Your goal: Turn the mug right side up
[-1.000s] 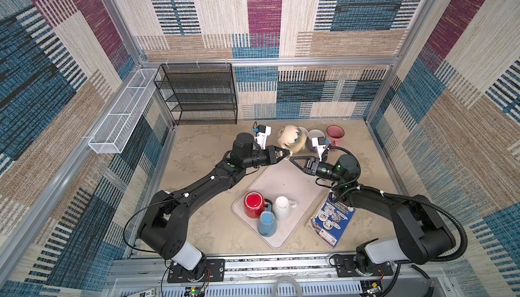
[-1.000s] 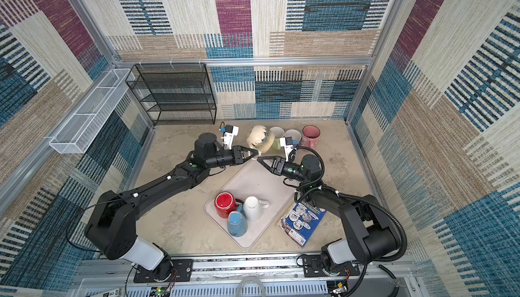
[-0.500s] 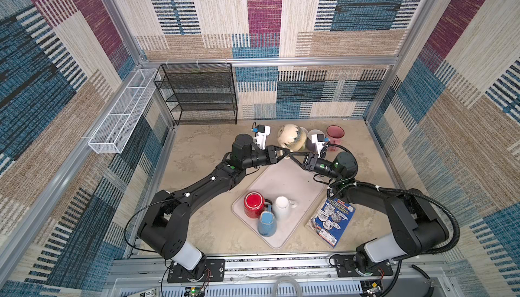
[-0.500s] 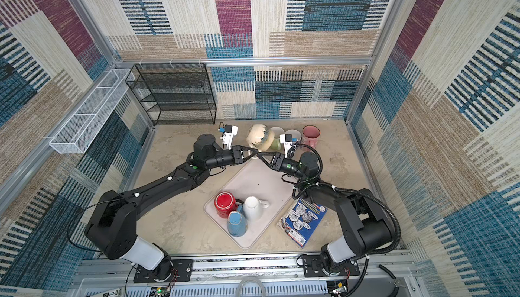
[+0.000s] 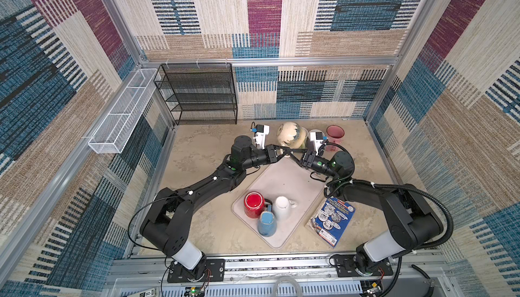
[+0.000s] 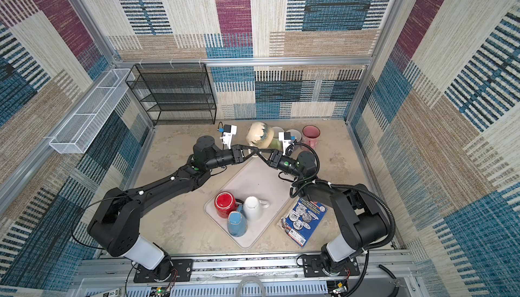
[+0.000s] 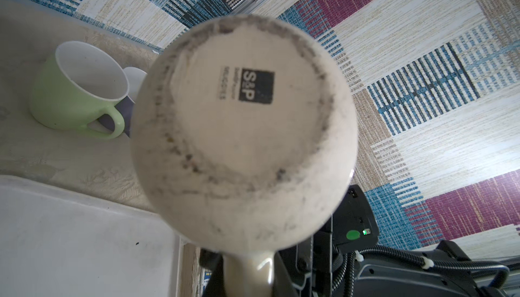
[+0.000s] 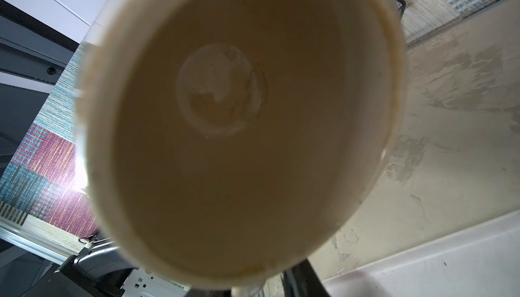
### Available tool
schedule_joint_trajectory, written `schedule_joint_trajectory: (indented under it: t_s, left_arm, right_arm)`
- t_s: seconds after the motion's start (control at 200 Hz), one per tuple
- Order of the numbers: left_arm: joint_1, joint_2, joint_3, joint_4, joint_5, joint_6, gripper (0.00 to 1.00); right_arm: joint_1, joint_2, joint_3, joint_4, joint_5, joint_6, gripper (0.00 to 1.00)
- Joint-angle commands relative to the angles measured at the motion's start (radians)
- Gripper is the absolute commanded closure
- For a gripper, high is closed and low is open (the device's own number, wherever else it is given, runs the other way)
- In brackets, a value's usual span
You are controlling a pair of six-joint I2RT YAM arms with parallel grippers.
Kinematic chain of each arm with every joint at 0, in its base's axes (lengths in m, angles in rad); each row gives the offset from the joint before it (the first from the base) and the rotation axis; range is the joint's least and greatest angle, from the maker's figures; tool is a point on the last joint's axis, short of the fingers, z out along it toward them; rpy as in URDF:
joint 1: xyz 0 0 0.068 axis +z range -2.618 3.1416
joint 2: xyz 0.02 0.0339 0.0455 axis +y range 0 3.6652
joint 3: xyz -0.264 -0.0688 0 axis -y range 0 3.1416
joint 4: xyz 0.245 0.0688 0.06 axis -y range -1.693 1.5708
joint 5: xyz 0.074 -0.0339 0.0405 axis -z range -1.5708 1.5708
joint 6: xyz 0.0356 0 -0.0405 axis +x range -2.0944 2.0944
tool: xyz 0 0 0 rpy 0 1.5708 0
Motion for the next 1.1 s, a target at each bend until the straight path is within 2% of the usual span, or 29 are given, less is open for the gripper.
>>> schedule_joint_trajectory:
  t_s: [0.0,0.15,0.255,0.321,0.486,0.606,0.776,0.982,1.097]
  left_arm:
    - [-0.002,-0.001,-0.006,0.132,0.038,0.001,1.0]
    - [-0.002,0.008,-0.023,0.167,0.042,-0.019,1.0]
    - [-0.002,0.016,-0.034,0.186,0.042,-0.031,1.0]
    - [-0.002,0.019,-0.039,0.2,0.044,-0.038,1.0]
    - [-0.002,0.025,-0.044,0.214,0.048,-0.046,1.0]
    - [-0.003,0.026,-0.054,0.216,0.047,-0.046,1.0]
    - [-0.002,0.032,-0.065,0.206,0.045,-0.04,1.0]
    - [-0.002,0.031,-0.098,0.153,0.027,0.023,1.0]
    - [-0.002,0.052,-0.121,0.182,0.03,0.01,0.92]
  right_arm:
    - [0.005,0.001,0.009,0.076,0.001,0.019,0.71]
    - [0.005,0.013,0.011,0.126,0.007,0.042,0.73]
    - [0.009,0.033,0.016,0.171,0.004,0.067,0.68]
    - [0.011,0.039,0.019,0.188,0.007,0.076,0.69]
    - [0.015,0.049,0.019,0.205,0.018,0.081,0.84]
    - [0.015,0.046,0.013,0.205,0.025,0.08,1.0]
    - [0.016,0.04,0.001,0.199,0.032,0.074,1.0]
    - [0.016,0.009,-0.021,0.155,0.027,0.032,1.0]
    - [0.015,-0.002,-0.044,0.148,0.027,0.019,1.0]
